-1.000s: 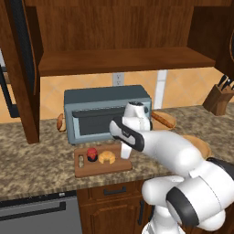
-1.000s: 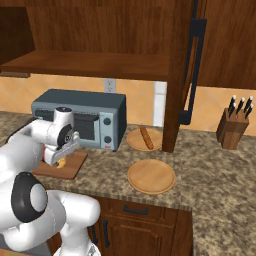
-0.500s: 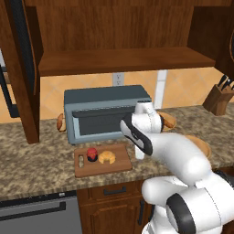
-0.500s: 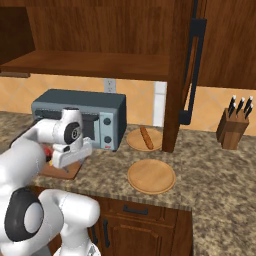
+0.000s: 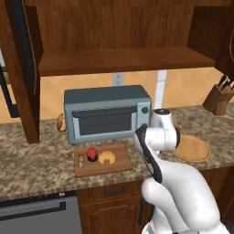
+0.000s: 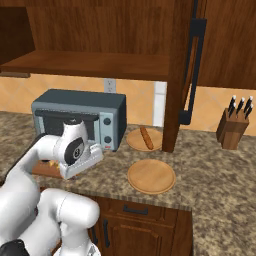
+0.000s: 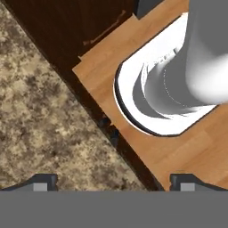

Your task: From the different types of pastries on the counter, select a croissant and place it on the cutting board. Then retrieve a jar of jam from the cabinet and place it alongside the croissant on the cutting board.

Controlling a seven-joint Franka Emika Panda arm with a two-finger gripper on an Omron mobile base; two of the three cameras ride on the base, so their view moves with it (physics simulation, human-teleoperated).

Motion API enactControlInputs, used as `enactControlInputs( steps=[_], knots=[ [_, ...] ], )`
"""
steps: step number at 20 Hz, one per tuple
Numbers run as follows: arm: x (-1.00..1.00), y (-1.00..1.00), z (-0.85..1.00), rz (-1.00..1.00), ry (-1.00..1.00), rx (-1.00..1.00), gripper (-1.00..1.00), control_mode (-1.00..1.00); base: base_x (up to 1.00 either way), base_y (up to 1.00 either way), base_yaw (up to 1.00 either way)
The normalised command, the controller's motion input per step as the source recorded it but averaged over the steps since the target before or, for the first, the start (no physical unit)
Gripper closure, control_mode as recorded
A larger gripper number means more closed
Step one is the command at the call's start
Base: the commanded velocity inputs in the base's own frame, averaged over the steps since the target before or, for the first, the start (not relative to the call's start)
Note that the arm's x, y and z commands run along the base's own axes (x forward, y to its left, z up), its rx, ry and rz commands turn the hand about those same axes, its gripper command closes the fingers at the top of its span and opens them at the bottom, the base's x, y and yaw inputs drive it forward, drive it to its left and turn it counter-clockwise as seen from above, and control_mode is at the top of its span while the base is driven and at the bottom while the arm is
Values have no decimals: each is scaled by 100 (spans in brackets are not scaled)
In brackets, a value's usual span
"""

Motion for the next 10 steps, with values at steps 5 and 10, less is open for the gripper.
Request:
enactControlInputs(
  steps=[5, 10],
  knots=[
    [-45, -35, 25, -12, -38, -4, -100, -100, 0, 0, 0],
    [-67, -34, 76, -1, -36, -5, -100, -100, 0, 0, 0]
  ],
)
